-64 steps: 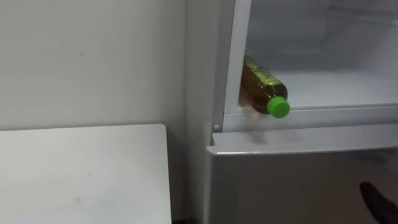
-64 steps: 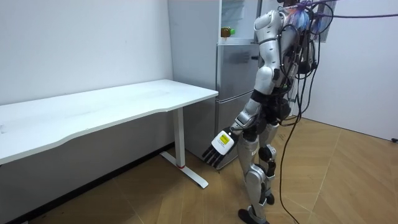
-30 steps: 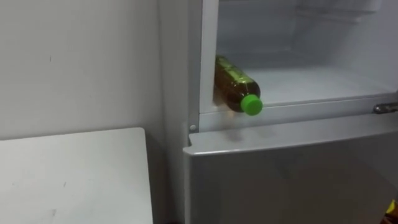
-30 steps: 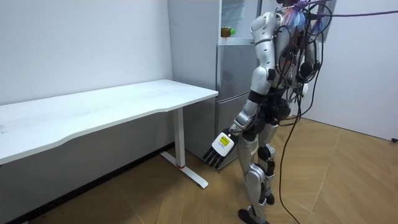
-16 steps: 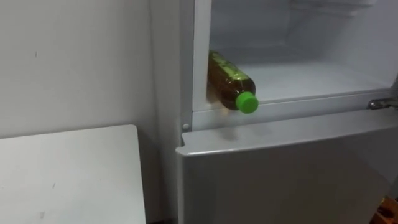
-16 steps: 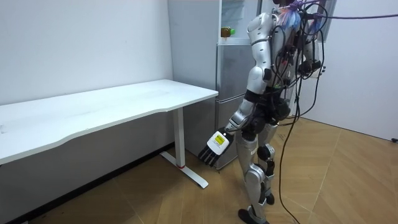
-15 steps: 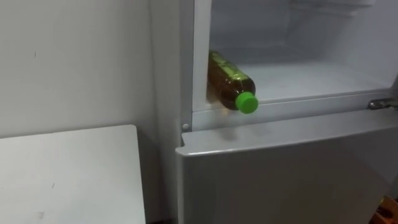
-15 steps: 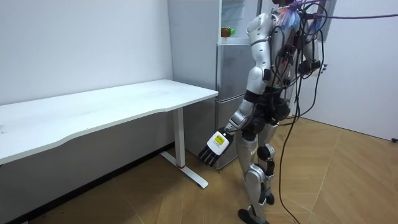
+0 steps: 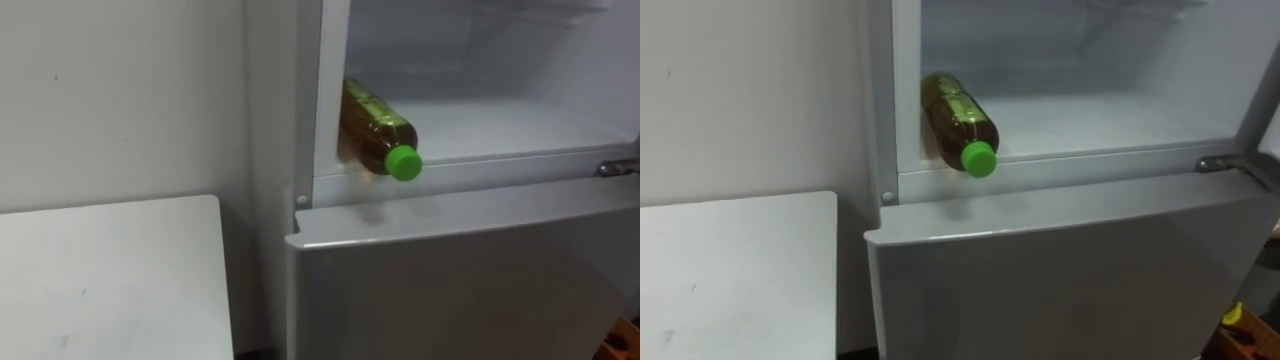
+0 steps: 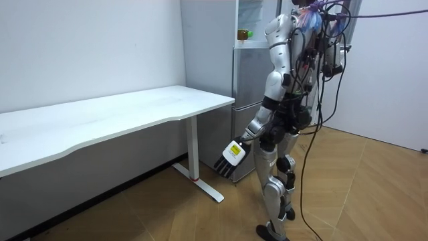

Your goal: Put the bottle in the upper fridge

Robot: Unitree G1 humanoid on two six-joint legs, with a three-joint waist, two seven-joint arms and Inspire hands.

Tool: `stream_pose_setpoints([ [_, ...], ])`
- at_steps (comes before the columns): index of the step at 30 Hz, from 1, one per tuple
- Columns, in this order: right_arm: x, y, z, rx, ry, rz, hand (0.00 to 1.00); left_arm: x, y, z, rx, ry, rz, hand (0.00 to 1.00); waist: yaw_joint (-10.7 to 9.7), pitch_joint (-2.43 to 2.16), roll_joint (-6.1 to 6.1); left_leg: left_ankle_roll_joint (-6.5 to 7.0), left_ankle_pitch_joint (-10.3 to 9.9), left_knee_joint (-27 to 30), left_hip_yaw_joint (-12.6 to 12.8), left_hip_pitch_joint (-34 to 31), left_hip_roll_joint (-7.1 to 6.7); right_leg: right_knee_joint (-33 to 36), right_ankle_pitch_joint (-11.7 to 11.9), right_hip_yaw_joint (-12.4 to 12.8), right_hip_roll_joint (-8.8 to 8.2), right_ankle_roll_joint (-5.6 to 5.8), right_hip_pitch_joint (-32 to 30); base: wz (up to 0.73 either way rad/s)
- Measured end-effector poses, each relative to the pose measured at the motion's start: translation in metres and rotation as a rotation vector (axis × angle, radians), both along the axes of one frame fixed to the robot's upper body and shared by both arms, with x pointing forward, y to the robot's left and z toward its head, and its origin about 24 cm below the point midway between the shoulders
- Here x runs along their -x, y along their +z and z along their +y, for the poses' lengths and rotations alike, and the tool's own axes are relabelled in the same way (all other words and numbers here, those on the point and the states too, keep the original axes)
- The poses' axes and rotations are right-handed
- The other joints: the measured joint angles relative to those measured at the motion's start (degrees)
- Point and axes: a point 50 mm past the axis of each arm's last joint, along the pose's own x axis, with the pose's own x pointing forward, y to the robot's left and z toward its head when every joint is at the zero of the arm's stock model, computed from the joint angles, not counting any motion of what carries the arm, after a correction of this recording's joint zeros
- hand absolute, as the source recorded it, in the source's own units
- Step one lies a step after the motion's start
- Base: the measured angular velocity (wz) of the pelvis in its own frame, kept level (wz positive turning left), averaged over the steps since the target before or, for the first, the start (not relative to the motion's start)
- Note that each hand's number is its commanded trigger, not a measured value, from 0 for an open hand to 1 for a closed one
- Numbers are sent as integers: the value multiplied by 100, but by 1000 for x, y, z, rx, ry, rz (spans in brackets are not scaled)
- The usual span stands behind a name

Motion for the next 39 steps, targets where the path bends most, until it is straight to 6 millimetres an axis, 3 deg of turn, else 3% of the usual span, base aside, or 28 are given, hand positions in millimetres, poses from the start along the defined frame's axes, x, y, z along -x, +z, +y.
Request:
stream_pose_setpoints([
  [6, -1, 3, 2, 27, -36, 22, 0, -3, -2, -1, 18, -12, 0, 0, 35, 4, -64, 0, 1, 35, 13, -4, -3, 12, -8, 2, -8, 0, -1, -1],
  [13, -3, 20, 11, 113, -5, -15, 0, 6, -2, 2, 6, 24, 32, 0, 68, 4, -178, 0, 1, 91, 12, -9, -2, 32, -7, 9, -14, -11, 3, 0],
  [26, -7, 36, 23, 324, -22, 42, 0, 0, -2, 3, -15, 33, 23, 0, 173, 11, -47, 0, 1, 95, 2, -2, 0, 12, 9, 9, -11, -11, 55, 0],
  [31, -12, 46, 31, 437, -35, 50, 0, -3, -2, 2, -33, -39, 40, 0, 240, 12, -39, -1, 0, 94, 3, -27, 0, 22, 9, 7, -12, -11, 1, 0],
  [39, -22, 56, 38, 471, -4, -2, 0, -4, -4, -3, -39, -69, 49, 0, 256, 7, -52, -1, 0, 93, -4, -25, 0, 9, 9, -3, -13, -10, 21, 0],
])
